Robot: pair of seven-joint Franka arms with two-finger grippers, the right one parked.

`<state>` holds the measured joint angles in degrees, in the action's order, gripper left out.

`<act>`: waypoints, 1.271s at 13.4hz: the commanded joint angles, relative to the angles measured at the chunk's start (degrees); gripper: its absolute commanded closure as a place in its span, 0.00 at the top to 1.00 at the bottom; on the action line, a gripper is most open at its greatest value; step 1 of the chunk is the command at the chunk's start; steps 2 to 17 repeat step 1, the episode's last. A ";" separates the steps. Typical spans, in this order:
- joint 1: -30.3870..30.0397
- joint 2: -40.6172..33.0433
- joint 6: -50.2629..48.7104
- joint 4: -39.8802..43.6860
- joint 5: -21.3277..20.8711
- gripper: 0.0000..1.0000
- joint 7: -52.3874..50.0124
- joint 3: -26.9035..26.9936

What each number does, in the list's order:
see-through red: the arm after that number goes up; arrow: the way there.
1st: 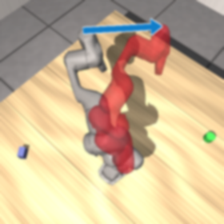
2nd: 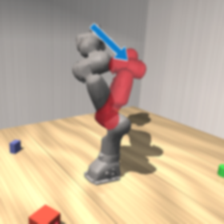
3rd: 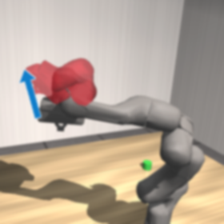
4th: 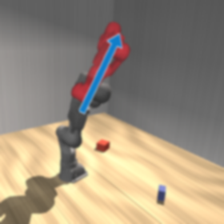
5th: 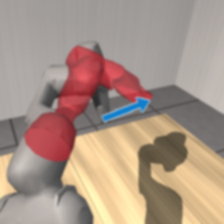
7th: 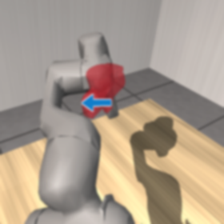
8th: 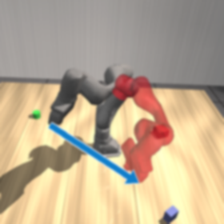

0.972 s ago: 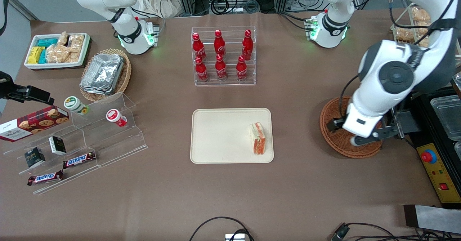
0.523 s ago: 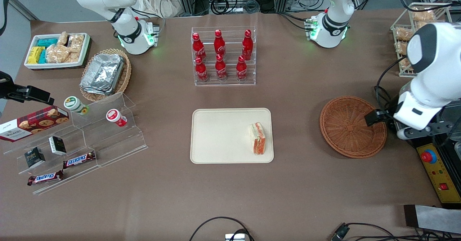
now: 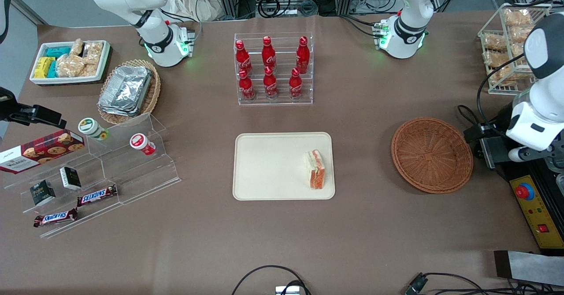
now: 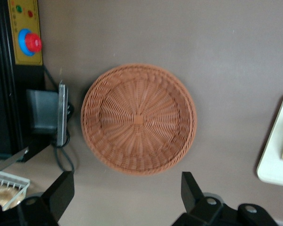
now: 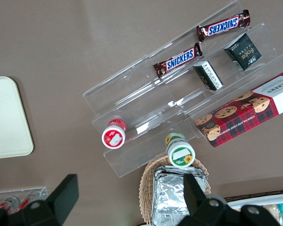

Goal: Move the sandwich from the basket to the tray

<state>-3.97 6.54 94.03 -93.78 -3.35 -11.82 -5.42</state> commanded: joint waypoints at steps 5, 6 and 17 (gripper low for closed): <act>-0.16 0.57 -3.59 4.20 0.45 1.00 3.29 0.59; -0.16 0.57 -3.59 4.20 0.45 1.00 3.29 0.59; -0.16 0.57 -3.59 4.20 0.45 1.00 3.29 0.59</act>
